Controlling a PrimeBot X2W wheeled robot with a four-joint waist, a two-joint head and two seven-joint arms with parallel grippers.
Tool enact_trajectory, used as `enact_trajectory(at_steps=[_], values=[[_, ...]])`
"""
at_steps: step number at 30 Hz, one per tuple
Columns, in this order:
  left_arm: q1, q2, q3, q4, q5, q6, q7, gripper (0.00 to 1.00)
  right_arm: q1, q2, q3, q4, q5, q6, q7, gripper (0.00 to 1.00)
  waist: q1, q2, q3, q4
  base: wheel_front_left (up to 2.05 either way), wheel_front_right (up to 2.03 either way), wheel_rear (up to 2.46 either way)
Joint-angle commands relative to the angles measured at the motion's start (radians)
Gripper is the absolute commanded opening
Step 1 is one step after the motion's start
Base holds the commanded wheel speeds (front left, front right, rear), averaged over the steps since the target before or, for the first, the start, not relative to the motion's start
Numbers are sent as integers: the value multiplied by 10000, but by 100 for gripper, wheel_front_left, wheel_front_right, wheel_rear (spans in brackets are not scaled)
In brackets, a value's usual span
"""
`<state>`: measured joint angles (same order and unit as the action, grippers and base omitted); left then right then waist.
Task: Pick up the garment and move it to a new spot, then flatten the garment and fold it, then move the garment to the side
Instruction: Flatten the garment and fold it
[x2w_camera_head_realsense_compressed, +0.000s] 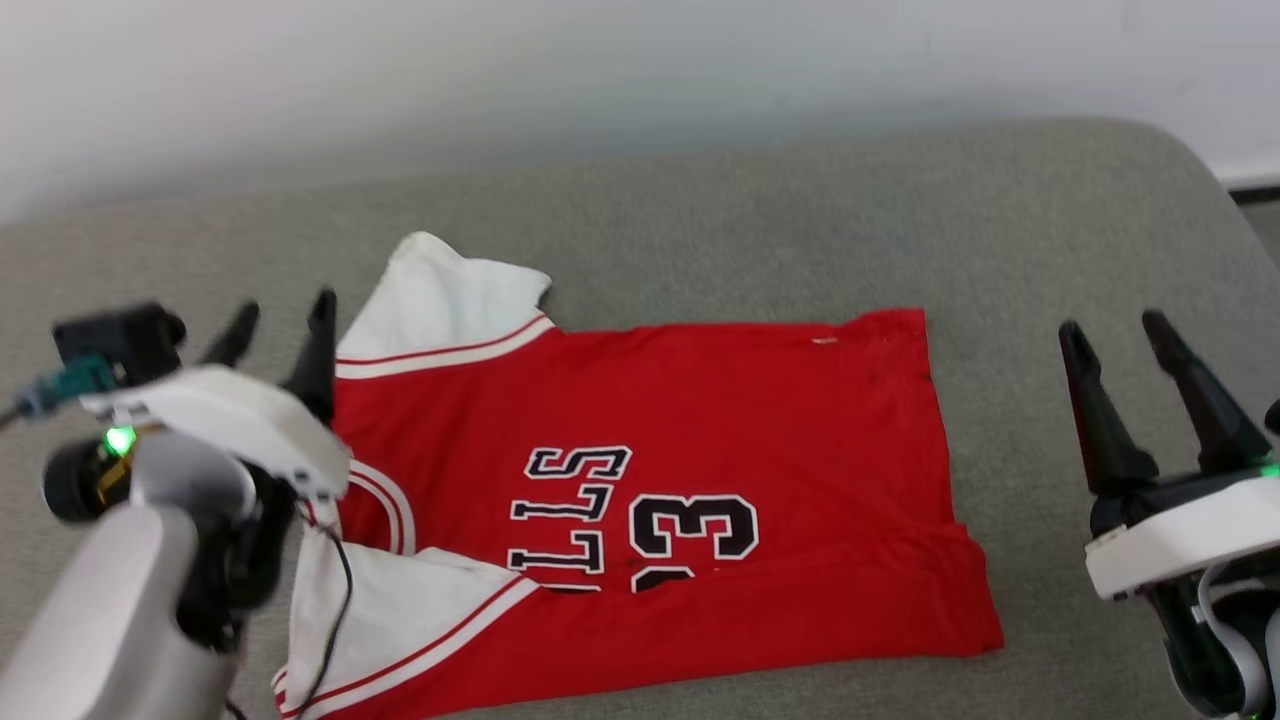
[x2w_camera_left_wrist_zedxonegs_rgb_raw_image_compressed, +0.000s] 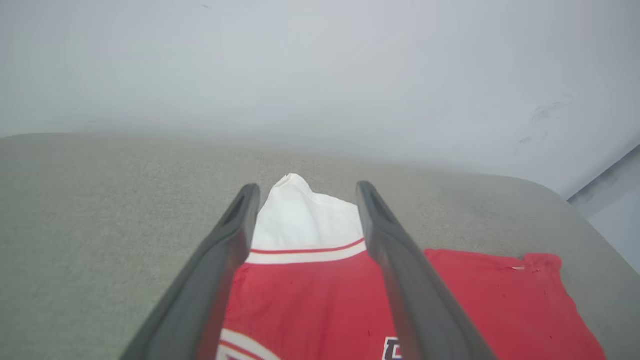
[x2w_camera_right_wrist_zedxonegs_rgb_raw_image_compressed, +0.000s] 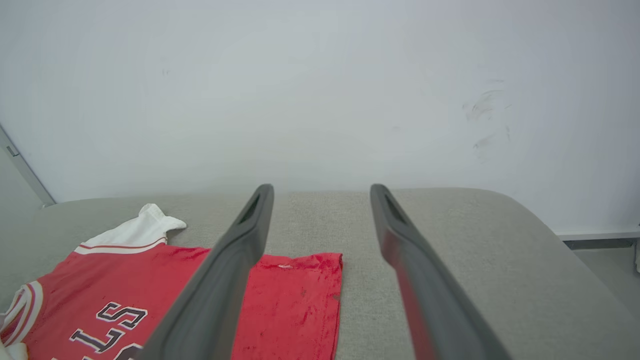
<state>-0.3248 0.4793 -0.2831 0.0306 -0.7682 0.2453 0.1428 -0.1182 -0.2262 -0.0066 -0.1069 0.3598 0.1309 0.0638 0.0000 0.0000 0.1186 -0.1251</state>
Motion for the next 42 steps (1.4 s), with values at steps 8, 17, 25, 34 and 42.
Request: enact_trajectory(at_steps=[8,17,25,34,42], values=[[-3270,704,5,1460,-37,-784,1344,100,-1116,426,24,-732,-95,-4,-599,100,0,0,2300,-1261,0,0,0],[-5910,2001,-467,2931,-316,-1217,4948,100,-1580,731,308,-568,8,-4,-997,100,0,0,3629,-2118,0,0,0],[-6230,3072,-699,3543,-760,-1006,7835,100,-1728,974,535,-267,191,-4,-1354,100,0,0,4435,-2632,0,0,0],[-5149,2711,-840,3827,-1234,-631,8395,0,-1794,924,717,194,598,-4,-1368,100,0,0,4596,-2807,0,0,0],[-5020,2314,-783,3913,-1352,-742,7759,0,-2007,384,861,429,1197,-4,-806,100,0,0,4031,-2474,0,0,0]])
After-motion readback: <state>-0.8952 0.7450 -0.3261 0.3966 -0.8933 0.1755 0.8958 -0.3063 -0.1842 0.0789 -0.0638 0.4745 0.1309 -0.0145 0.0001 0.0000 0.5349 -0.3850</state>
